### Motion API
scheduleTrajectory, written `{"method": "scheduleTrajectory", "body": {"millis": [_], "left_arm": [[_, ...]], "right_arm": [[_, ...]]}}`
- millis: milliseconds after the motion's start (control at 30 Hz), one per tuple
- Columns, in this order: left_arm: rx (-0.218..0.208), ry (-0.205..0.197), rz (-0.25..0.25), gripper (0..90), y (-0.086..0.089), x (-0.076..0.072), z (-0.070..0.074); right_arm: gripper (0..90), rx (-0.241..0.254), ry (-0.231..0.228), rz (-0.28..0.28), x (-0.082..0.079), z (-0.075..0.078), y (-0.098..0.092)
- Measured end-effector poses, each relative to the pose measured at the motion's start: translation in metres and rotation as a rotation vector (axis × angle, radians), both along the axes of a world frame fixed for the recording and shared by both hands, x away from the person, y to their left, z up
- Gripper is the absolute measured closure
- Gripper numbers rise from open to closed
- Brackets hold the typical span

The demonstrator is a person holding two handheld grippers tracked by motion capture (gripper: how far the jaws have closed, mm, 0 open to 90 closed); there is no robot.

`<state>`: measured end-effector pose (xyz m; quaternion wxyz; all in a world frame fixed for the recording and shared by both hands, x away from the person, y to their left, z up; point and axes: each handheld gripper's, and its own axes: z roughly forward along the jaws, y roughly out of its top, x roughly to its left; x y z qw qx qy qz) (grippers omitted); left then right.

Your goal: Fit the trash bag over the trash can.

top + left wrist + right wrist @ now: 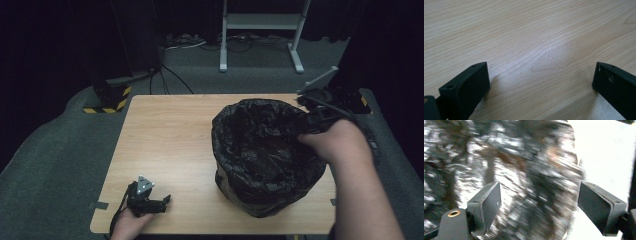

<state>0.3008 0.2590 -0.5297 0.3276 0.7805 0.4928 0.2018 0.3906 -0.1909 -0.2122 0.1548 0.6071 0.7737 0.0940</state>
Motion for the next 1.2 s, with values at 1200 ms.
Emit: {"method": "scheduleTrajectory", "body": {"millis": [1200], "left_arm": [[-0.001, -0.001, 0.002, 1.2, 0.000, 0.000, 0.000]], "right_arm": [[17.2, 0.047, 0.218, -0.194, -0.042, -0.217, -0.124]]}}
